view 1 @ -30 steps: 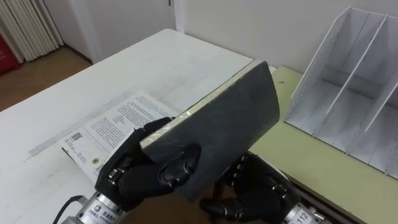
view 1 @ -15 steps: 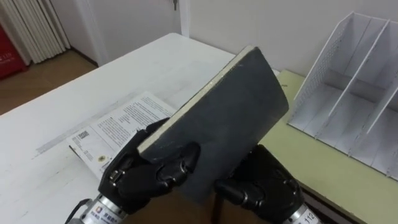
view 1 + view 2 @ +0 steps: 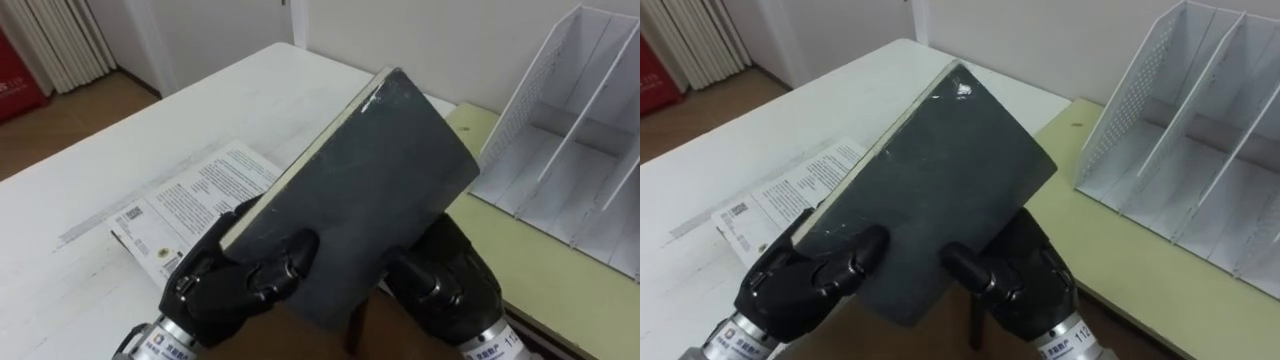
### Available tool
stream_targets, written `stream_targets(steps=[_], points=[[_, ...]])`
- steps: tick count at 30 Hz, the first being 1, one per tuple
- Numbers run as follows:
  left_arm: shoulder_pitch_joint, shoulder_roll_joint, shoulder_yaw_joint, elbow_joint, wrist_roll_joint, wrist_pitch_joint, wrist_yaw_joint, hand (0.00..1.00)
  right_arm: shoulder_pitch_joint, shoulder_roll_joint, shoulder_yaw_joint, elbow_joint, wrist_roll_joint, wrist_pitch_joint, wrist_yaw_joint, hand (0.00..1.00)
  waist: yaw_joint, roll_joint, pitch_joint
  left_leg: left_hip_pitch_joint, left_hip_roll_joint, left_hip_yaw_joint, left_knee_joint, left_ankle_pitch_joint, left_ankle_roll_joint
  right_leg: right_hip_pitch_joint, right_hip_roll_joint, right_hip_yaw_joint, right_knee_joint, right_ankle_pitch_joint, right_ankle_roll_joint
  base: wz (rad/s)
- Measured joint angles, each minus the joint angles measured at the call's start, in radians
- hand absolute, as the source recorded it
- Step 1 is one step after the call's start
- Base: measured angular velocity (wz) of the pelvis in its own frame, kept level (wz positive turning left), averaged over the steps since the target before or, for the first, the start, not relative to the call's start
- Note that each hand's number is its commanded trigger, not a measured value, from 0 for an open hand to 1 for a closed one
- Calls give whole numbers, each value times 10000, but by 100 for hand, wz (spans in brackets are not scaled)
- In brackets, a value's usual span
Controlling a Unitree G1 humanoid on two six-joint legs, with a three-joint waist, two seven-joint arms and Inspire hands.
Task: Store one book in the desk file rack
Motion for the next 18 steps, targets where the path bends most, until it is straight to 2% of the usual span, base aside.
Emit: stream_targets(steps=[8,18], points=[[-2,11,151,337,6,122,-514,100,-31,-46,-206,-39,-2,10,11,0,13,8,-4,-1,7,4,1,-3,-4,8,6,3,-1,5,-8,0],[-37,14,425,553,8,406,-743,100,-45,-59,-426,-40,-1,12,19,0,10,76,-27,-1,27,5,24,-10,-16,5,21,12,23,12,-20,0]])
